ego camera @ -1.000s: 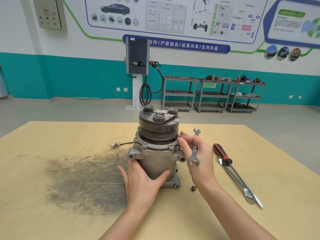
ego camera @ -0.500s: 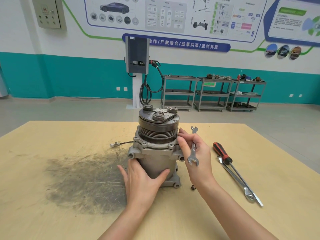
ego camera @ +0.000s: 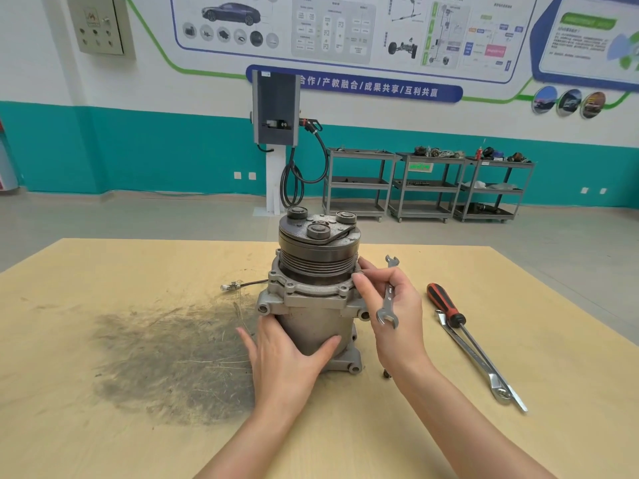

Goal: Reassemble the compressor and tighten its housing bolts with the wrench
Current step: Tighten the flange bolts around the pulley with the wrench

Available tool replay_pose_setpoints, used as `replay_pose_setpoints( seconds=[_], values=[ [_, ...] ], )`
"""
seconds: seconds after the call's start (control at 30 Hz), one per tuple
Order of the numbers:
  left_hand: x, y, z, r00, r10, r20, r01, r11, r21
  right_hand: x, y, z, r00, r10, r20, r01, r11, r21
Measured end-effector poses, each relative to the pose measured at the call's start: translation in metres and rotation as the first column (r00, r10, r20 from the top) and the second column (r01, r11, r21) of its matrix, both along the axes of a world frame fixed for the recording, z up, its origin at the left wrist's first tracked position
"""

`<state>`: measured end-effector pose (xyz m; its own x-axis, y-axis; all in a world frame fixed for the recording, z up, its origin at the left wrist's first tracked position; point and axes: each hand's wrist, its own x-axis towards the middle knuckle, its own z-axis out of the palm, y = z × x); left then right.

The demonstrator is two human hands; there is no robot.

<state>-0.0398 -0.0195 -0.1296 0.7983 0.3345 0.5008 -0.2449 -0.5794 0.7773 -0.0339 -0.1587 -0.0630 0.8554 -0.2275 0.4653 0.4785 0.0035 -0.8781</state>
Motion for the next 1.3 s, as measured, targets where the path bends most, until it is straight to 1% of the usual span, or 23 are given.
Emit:
replay_pose_setpoints(
  seconds=[0.1, 0.33, 0.47, 0.6, 0.73, 1.03, 1.23, 1.3],
  values=[
    [0.0003, 0.0005, -0.0005, 1.0, -0.007, 0.0, 0.007, 1.0, -0.003, -0.0002, 0.0012, 0.0004, 1.0, -0.016, -0.004, 0.016, 1.0, 0.017],
    [0.0002, 0.0008, -0.0005, 1.0, -0.016, -0.001, 0.016, 1.0, -0.007, -0.0026, -0.0006, -0.0012, 0.997, -0.051, 0.052, 0.054, 0.997, -0.058],
    [0.0001, 0.0007, -0.0002, 1.0, -0.021, -0.008, 0.021, 1.0, -0.007, 0.0003, 0.0002, -0.0004, 0.999, -0.042, 0.014, 0.043, 0.999, -0.016],
    [0.0001, 0.0009, 0.0003, 1.0, -0.023, -0.005, 0.023, 1.0, -0.005, -0.0001, 0.0018, 0.0013, 0.999, -0.042, 0.011, 0.041, 0.999, 0.02],
    [-0.0001, 0.0003, 0.0008, 1.0, -0.014, -0.004, 0.014, 1.0, 0.001, -0.0031, 0.0013, 0.0011, 0.996, -0.071, 0.056, 0.074, 0.997, -0.039],
    [-0.0009, -0.0007, 0.0016, 1.0, 0.008, 0.003, -0.008, 1.0, 0.004, 0.001, 0.002, 0.0014, 0.996, -0.093, 0.018, 0.093, 0.995, -0.022],
    [-0.0026, 0.0006, 0.0028, 1.0, -0.014, -0.003, 0.014, 1.0, 0.004, -0.0021, 0.0021, 0.0002, 0.995, -0.092, 0.04, 0.096, 0.991, -0.097],
    [-0.0028, 0.0009, 0.0033, 1.0, -0.018, -0.006, 0.018, 1.0, 0.004, -0.0015, 0.0025, -0.0001, 0.995, -0.093, 0.03, 0.095, 0.991, -0.09]
  ],
)
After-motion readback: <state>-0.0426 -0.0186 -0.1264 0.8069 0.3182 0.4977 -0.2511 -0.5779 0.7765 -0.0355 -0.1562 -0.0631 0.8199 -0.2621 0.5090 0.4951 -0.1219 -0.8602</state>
